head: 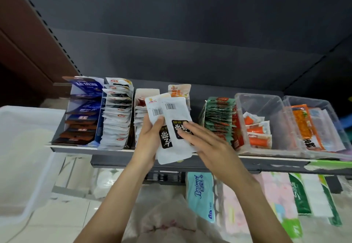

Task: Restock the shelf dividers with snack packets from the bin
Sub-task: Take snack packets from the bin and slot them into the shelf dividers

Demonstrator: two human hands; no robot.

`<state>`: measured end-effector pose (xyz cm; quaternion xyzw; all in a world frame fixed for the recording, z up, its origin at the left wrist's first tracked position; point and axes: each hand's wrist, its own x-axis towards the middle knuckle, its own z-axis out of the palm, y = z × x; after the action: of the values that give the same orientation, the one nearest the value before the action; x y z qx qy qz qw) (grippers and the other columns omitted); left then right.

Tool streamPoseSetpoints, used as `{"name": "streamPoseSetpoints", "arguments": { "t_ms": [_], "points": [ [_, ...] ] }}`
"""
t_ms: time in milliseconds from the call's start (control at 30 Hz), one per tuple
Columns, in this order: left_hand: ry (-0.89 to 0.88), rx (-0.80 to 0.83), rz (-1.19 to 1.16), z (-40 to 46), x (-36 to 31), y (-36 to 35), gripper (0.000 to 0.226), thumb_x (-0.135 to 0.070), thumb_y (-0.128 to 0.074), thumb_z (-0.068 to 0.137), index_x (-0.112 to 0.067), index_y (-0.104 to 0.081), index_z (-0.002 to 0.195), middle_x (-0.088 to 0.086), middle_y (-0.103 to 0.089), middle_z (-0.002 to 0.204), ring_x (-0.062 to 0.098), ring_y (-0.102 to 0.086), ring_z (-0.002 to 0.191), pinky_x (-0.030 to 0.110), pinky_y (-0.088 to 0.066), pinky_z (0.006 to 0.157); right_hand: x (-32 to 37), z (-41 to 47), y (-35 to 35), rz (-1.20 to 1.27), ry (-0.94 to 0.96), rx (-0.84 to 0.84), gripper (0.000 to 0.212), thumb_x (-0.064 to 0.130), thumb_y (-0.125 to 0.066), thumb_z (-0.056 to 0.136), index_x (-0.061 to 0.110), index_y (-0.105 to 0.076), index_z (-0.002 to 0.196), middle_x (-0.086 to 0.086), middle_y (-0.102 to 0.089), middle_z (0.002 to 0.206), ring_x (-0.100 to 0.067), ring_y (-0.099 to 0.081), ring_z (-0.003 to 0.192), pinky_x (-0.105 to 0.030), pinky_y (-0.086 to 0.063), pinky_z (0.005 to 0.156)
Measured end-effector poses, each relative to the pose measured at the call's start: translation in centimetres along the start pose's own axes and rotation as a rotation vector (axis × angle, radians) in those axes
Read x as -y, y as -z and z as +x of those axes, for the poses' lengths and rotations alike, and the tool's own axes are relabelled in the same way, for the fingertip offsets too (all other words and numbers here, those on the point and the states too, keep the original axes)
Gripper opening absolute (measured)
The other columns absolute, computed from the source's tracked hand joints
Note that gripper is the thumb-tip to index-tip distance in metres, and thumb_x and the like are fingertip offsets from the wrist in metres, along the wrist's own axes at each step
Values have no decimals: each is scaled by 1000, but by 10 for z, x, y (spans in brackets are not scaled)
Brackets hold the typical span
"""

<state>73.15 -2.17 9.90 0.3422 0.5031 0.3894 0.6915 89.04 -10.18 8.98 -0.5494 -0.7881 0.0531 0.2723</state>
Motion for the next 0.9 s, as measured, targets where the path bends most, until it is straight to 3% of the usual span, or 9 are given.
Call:
{"name": "streamPoseSetpoints", "arguments": {
  "t_ms": [67,133,200,300,433,567,667,767,900],
  "points": [
    [-40,-40,42,-3,-1,10,23,-16,-47,99,-26,-54,119,7,-68,114,24,-67,98,46,-55,83,3,4,8,135,-62,-131,45,5,-40,90,16,-53,132,3,-59,130,-3,-52,122,-16,-42,101],
    [-141,-106,116,-5,-8,28,18,-17,-50,97,-32,-56,107,3,-69,108,17,-68,91,38,-56,77,10,16,14,239,-252,-381,27,13,-44,96,15,-57,120,18,-64,101,7,-62,90,-3,-45,73],
    [-285,-178,204,-3,-22,54,15,-20,-54,95,-27,-57,108,-2,-70,103,11,-68,89,29,-55,72,16,36,12,472,-455,-600,13,14,-49,98,22,-49,108,18,-61,95,2,-63,87,-7,-48,67],
    [-491,-334,428,12,-51,98,16,-24,-57,94,-19,-57,109,-15,-65,94,2,-63,82,19,-46,69,20,78,3,867,-599,-698,22,5,-48,97,24,-45,108,8,-61,107,-7,-64,100,-24,-56,73],
    [-580,-432,618,40,-88,141,8,-24,-55,95,-19,-51,99,-9,-59,87,7,-52,80,21,-34,64,12,143,-26,769,-572,-605,18,5,-46,98,14,-43,113,12,-61,103,-3,-65,94,-26,-57,75],
    [-500,-387,551,69,-106,167,14,-34,-55,92,-22,-53,99,-2,-64,100,23,-61,94,41,-49,82,8,205,-56,630,-569,-500,22,5,-44,98,10,-47,119,9,-63,100,1,-64,86,-23,-57,72],
    [-441,-319,477,80,-110,179,22,-44,-55,87,-27,-57,100,-3,-68,101,22,-65,94,52,-52,85,6,233,-66,612,-622,-412,25,4,-44,97,13,-49,120,2,-63,103,-3,-64,80,-20,-56,62],
    [-414,-269,477,89,-114,188,16,-33,-56,93,-21,-57,104,-3,-67,100,21,-64,94,38,-52,79,3,249,-63,541,-629,-358,24,6,-44,97,16,-49,118,7,-61,95,-5,-62,72,-18,-52,55],
    [-379,-225,442,96,-115,195,18,-26,-52,97,-17,-56,112,-7,-65,95,8,-63,84,20,-47,63,2,259,-66,217,-545,-179,23,11,-44,96,21,-51,116,2,-67,94,-16,-62,73,-32,-50,60]
  ]
}}
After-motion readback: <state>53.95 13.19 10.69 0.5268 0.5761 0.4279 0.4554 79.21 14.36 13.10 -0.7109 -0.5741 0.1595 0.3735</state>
